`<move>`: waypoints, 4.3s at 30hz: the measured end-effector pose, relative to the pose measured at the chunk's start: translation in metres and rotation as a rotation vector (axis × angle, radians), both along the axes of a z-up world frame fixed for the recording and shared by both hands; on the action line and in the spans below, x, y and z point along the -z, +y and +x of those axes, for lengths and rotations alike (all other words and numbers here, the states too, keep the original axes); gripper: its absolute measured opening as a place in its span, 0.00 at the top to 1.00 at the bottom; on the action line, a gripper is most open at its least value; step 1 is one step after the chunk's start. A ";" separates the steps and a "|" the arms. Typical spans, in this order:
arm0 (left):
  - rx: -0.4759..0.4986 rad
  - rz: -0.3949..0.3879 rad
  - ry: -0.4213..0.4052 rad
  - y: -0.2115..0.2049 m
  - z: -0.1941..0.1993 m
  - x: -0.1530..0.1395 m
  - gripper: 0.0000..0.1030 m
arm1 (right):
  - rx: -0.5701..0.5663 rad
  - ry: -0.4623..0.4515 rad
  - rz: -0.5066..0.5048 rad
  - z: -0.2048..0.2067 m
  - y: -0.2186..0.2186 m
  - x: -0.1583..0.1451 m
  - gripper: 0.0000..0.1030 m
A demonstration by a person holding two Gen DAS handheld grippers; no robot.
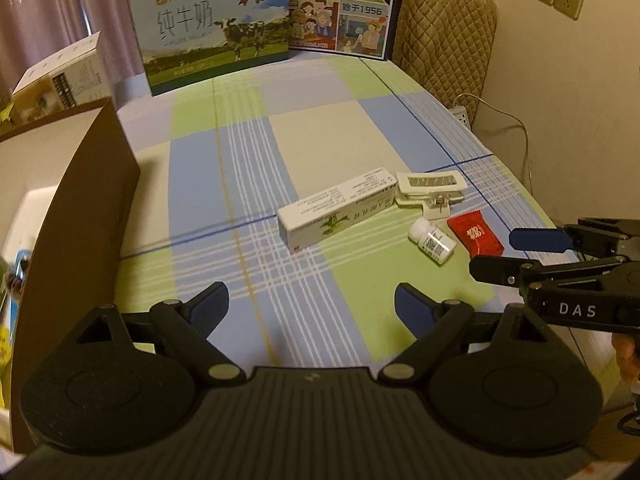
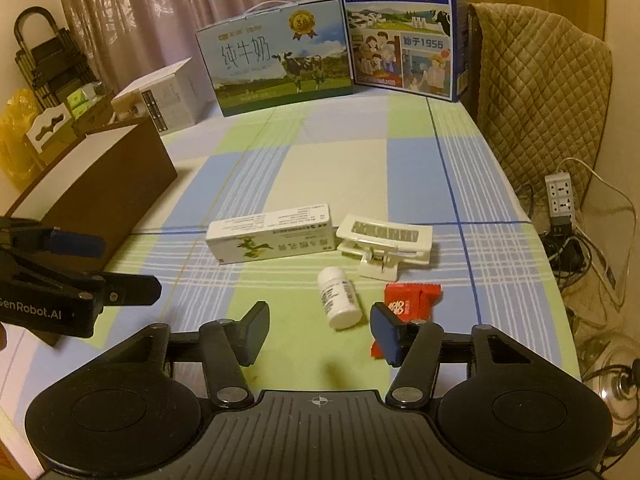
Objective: Organize objects
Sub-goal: 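Grasp the white pill bottle with the right gripper while the left gripper grasps the white ointment box, then lift and carry the pill bottle and ointment box with both tools over the box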
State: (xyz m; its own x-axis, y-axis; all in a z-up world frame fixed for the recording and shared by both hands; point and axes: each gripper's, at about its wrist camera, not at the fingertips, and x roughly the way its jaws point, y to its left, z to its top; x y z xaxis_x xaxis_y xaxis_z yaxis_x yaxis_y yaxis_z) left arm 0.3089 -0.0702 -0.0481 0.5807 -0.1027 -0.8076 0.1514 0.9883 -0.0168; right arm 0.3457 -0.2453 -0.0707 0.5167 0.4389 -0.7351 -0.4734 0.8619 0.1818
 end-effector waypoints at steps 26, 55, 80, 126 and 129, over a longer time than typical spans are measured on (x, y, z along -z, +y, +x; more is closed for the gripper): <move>0.112 0.056 0.051 -0.014 0.072 0.036 0.17 | -0.056 0.065 -0.092 0.055 0.022 0.057 0.67; 0.339 0.067 0.113 -0.038 0.117 0.068 0.78 | 0.010 0.108 -0.043 0.054 0.013 0.048 0.77; 0.041 -0.003 0.239 0.012 0.009 0.062 0.78 | -0.136 0.158 -0.032 -0.002 0.036 0.047 0.77; -0.269 -0.059 -0.223 0.206 -0.098 -0.106 0.79 | -0.413 -0.076 0.214 -0.093 0.241 -0.076 0.77; -0.277 -0.055 -0.236 0.229 -0.096 -0.110 0.79 | -0.409 -0.094 0.208 -0.088 0.264 -0.078 0.77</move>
